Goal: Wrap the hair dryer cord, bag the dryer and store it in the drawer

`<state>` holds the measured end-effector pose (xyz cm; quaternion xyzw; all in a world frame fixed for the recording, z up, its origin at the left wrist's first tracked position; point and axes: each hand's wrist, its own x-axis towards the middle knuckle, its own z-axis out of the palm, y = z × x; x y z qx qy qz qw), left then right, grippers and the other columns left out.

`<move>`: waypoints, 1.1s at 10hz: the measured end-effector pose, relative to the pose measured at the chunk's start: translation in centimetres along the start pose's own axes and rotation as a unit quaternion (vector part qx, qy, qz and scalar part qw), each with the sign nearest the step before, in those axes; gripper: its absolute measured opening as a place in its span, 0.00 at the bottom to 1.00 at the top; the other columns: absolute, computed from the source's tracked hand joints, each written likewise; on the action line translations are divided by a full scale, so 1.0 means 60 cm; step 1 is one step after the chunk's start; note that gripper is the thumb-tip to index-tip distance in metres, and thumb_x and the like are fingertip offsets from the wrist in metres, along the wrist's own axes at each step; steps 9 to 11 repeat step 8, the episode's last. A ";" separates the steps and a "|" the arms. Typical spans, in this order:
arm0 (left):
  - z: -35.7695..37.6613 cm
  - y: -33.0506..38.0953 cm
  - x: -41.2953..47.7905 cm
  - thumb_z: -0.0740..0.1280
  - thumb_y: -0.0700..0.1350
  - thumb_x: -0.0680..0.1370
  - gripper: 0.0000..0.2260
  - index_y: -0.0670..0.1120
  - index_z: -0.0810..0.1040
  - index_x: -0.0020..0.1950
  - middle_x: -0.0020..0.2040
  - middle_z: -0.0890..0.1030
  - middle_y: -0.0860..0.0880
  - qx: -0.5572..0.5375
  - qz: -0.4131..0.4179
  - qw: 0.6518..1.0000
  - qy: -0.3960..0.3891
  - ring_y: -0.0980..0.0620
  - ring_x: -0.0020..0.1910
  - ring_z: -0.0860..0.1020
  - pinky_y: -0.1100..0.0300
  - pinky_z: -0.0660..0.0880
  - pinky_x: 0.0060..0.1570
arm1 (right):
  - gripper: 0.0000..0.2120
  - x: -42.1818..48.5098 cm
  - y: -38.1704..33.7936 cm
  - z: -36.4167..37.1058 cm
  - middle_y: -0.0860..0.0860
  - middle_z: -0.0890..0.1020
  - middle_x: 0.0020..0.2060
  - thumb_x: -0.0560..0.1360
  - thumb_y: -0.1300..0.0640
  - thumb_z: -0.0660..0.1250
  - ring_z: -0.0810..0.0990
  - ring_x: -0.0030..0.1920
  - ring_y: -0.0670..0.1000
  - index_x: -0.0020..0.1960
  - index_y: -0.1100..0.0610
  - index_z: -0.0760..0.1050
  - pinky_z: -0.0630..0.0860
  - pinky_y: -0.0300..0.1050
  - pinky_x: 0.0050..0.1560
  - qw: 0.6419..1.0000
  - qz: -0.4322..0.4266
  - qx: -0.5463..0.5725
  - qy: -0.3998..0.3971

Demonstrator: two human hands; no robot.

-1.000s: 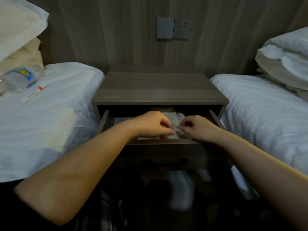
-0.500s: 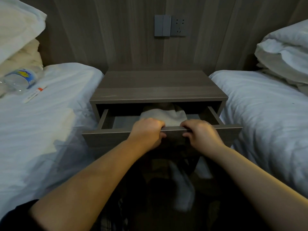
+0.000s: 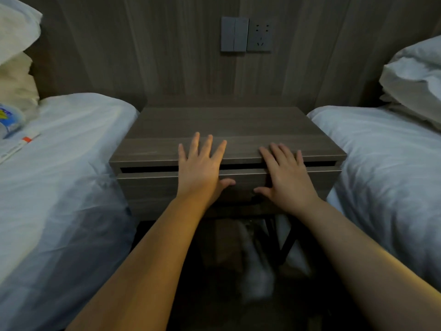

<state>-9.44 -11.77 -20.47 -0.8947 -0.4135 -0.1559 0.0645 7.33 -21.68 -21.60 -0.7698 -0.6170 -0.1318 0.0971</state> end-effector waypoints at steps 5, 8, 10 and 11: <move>0.052 -0.014 0.017 0.77 0.53 0.62 0.34 0.47 0.73 0.65 0.64 0.76 0.43 -0.008 0.005 0.992 0.126 0.41 0.65 0.72 0.44 0.66 0.62 | 0.36 0.045 -0.005 0.024 0.59 0.76 0.64 0.62 0.49 0.76 0.73 0.64 0.60 0.66 0.58 0.70 0.67 0.56 0.64 0.996 -0.002 -0.016 0.087; 0.051 -0.004 0.004 0.72 0.55 0.69 0.35 0.47 0.65 0.72 0.71 0.68 0.41 0.009 0.022 0.993 0.113 0.40 0.74 0.58 0.35 0.49 0.68 | 0.39 0.042 -0.022 -0.038 0.55 0.51 0.77 0.72 0.44 0.67 0.51 0.76 0.55 0.76 0.51 0.51 0.49 0.55 0.75 0.995 0.004 0.100 -0.018; 0.051 -0.004 0.004 0.72 0.55 0.69 0.35 0.47 0.65 0.72 0.71 0.68 0.41 0.009 0.022 0.993 0.113 0.40 0.74 0.58 0.35 0.49 0.68 | 0.39 0.042 -0.022 -0.038 0.55 0.51 0.77 0.72 0.44 0.67 0.51 0.76 0.55 0.76 0.51 0.51 0.49 0.55 0.75 0.995 0.004 0.100 -0.018; 0.051 -0.004 0.004 0.72 0.55 0.69 0.35 0.47 0.65 0.72 0.71 0.68 0.41 0.009 0.022 0.993 0.113 0.40 0.74 0.58 0.35 0.49 0.68 | 0.39 0.042 -0.022 -0.038 0.55 0.51 0.77 0.72 0.44 0.67 0.51 0.76 0.55 0.76 0.51 0.51 0.49 0.55 0.75 0.995 0.004 0.100 -0.018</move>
